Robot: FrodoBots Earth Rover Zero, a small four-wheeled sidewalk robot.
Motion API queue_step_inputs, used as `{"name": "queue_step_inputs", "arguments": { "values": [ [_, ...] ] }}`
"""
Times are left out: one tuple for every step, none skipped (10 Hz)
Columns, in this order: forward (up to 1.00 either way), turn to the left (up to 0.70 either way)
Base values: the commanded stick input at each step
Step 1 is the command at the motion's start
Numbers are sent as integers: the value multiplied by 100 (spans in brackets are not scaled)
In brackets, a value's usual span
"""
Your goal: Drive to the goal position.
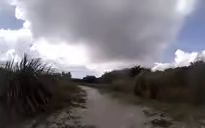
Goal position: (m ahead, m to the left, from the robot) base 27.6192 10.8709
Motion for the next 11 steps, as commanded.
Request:
{"name": "queue_step_inputs", "arguments": {
  "values": [
    [85, 0],
    [85, 0],
    [85, 0],
    [85, 0],
    [85, 0],
    [85, 0],
    [85, 0],
    [85, 0],
    [85, 29],
    [85, 34],
    [85, 34]
  ]
}}
